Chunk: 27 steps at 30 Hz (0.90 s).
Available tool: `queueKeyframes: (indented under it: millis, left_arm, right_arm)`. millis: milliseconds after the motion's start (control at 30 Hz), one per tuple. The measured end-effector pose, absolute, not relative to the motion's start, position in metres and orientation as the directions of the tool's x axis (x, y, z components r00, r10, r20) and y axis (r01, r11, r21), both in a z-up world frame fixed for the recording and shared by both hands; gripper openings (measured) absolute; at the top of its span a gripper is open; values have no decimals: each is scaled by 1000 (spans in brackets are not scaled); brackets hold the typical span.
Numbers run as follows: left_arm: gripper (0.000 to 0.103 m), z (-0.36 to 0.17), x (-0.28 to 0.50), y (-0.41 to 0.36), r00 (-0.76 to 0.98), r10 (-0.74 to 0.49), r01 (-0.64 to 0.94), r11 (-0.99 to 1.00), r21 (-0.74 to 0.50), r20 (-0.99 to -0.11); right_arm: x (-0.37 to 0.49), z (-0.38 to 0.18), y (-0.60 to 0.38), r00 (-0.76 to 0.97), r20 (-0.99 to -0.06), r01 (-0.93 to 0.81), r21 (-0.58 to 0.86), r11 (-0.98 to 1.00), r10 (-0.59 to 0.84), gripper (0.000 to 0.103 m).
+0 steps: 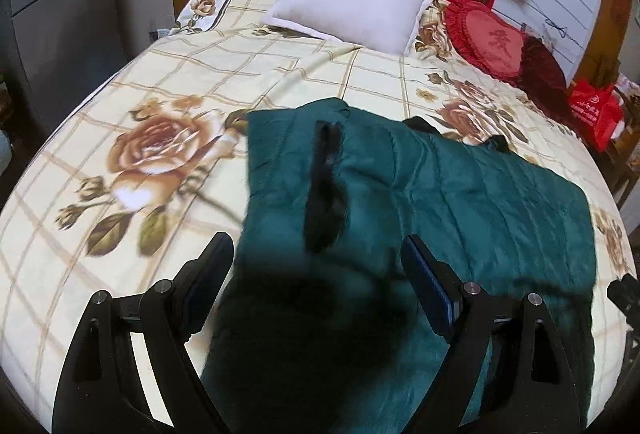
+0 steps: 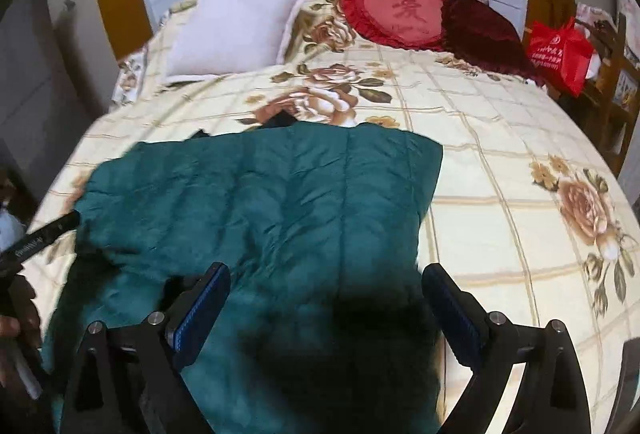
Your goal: Fold large clothes
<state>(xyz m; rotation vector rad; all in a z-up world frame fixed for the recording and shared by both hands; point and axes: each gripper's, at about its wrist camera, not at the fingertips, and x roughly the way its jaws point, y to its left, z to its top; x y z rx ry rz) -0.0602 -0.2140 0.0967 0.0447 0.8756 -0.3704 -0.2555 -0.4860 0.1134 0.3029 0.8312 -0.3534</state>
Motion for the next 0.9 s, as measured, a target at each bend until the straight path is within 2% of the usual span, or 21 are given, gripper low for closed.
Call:
queueKeyframes:
  millis: [367,900]
  left_arm:
    - [86,95,-148,-143,536,-285,347,932,-101,-794]
    - [86,84,-221,-106,516,-303,366,924,-113,-801]
  right_arm:
    - [-321,106,-448,594,-793,391,141,909,-133,95]
    - [-393,82,-410,571,-813,396,149,906,-116,95]
